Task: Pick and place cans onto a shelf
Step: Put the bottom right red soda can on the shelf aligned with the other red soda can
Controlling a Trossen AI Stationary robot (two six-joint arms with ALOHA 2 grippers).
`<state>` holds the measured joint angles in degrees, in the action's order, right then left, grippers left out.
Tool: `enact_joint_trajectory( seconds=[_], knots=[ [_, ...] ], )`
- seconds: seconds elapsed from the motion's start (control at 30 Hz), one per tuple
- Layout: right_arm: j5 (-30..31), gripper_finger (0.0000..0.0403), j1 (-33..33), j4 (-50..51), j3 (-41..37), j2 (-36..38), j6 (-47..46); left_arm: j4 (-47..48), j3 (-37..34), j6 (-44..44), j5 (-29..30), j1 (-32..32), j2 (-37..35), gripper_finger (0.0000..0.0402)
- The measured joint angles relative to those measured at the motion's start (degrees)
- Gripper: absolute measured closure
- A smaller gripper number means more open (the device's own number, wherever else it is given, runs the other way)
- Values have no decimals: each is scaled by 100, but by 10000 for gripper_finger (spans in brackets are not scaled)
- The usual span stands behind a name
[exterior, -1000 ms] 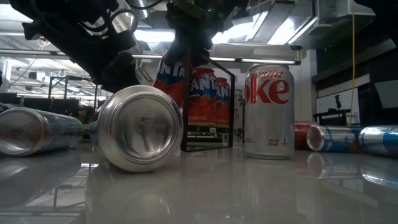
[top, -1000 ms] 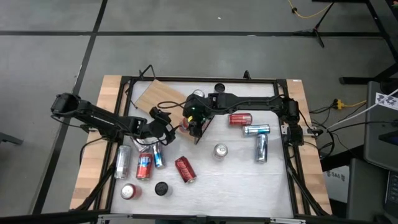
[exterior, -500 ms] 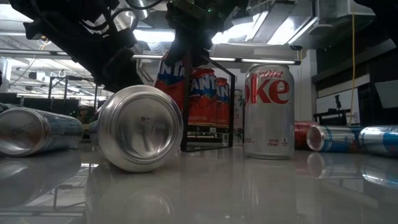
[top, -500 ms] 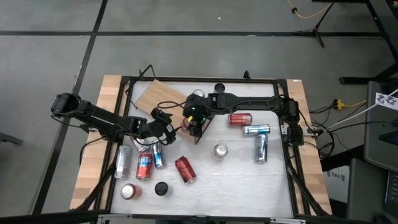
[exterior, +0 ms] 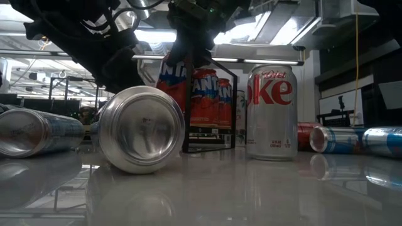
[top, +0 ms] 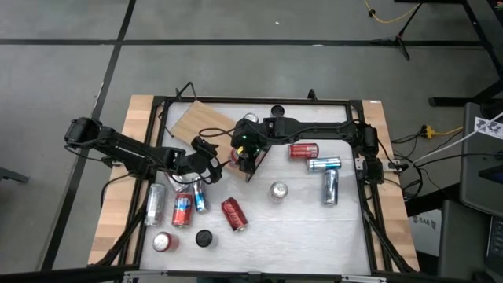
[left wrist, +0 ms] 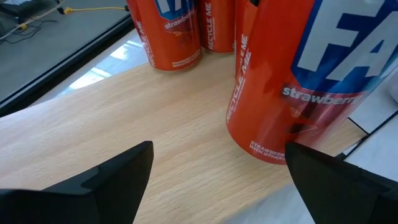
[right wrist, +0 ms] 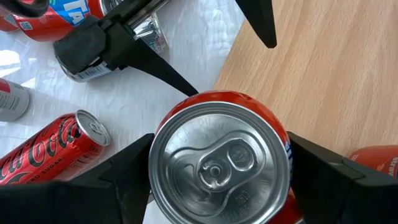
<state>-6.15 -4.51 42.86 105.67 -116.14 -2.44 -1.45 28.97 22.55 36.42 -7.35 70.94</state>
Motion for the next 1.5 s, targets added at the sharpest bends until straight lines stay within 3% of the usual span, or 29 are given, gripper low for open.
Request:
enact_joint_trajectory(
  seconds=[0.4, 0.8, 1.1, 1.23, 1.5],
  knots=[
    [0, 102, 0, 1, 0, 0, 1, 2, 0, -2, 0, -2, 0, 35],
    [-35, 37, -2, 10, -2, -20, -9, 3, 0, 0, -39, -2, 0, 35],
    [-21, 40, 0, 10, -2, -20, -7, 9, 2, -63, -50, -2, 0, 35],
    [0, 40, 0, 19, -2, -2, -4, 7, 2, -344, -355, -4, -50, 35],
    [2, 40, 0, 19, -2, 428, -4, 11, 2, -365, -446, -7, -50, 35]
  ],
)
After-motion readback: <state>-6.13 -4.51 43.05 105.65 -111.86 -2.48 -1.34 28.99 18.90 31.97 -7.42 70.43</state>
